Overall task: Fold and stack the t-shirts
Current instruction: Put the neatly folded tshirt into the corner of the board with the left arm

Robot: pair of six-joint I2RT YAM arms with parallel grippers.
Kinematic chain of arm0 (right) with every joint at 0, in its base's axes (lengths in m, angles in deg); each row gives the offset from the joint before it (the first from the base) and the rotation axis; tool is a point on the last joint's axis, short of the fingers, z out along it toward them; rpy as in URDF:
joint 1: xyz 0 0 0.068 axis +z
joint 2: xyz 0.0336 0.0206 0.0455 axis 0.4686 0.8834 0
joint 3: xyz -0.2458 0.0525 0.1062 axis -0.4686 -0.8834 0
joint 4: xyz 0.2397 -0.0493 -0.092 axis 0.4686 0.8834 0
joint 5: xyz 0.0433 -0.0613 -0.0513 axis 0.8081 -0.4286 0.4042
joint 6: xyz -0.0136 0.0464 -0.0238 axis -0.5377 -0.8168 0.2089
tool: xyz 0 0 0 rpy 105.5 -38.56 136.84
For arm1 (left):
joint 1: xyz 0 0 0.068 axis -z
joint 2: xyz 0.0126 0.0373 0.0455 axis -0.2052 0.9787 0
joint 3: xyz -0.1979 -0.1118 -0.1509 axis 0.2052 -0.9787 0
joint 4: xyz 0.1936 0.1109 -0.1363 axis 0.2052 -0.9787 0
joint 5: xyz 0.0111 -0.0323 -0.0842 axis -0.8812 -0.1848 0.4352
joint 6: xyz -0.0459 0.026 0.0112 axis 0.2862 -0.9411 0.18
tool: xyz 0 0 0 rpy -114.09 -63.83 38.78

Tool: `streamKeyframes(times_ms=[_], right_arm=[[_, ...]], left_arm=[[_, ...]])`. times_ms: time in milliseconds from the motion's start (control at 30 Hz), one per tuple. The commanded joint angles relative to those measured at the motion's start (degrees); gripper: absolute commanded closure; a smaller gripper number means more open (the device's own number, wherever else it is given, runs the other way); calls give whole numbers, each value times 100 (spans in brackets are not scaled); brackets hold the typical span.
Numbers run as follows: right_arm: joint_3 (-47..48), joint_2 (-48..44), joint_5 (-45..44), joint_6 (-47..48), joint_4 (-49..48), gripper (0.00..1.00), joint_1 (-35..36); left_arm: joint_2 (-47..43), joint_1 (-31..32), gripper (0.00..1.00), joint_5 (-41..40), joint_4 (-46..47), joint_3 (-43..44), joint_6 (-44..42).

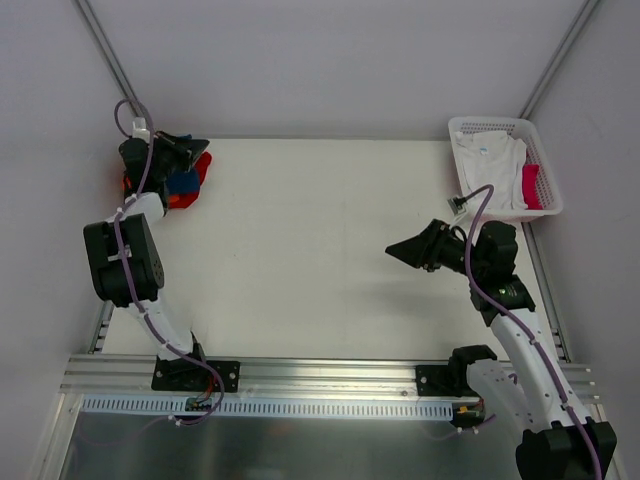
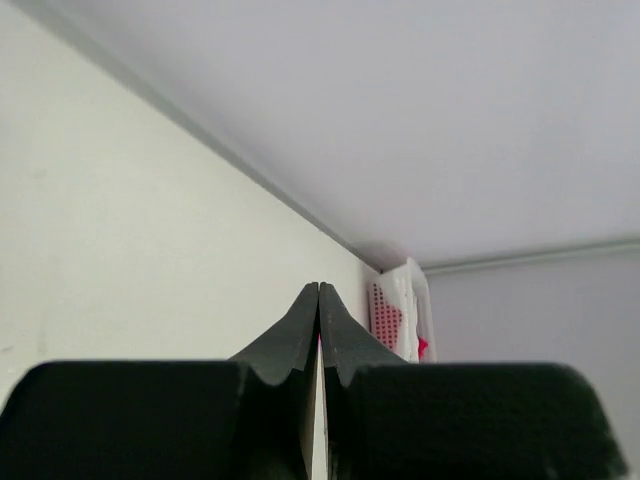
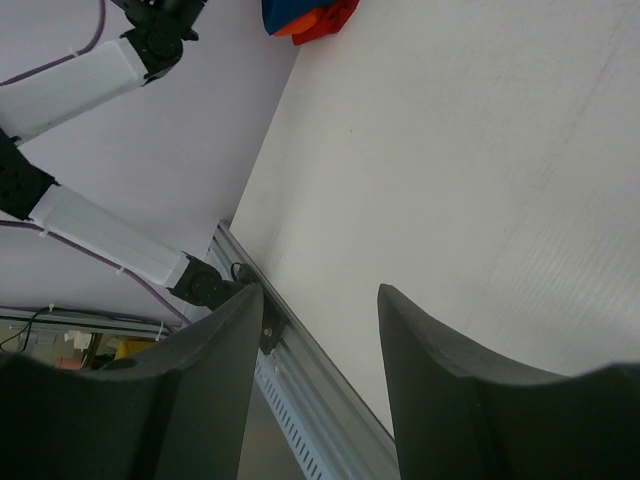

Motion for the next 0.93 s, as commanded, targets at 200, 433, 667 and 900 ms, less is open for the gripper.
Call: streamKeyframes(times_ms=[200, 433, 667, 900], right_arm=[[116, -57, -387, 531, 442, 43, -36], [582, -75, -1415, 1331, 1594, 33, -45], [758, -198, -2101, 1596, 1998, 27, -45], [810, -312, -2584, 1754, 2147, 29, -36]], left_arm=[[-1486, 1954, 74, -1049, -1771, 283, -2361], [-1802, 3070, 1, -1708, -2055, -217, -3407], [-2260, 3915, 1, -2420, -2503, -719, -4287], [-2532, 4215, 1, -2791, -2503, -1167, -4622]])
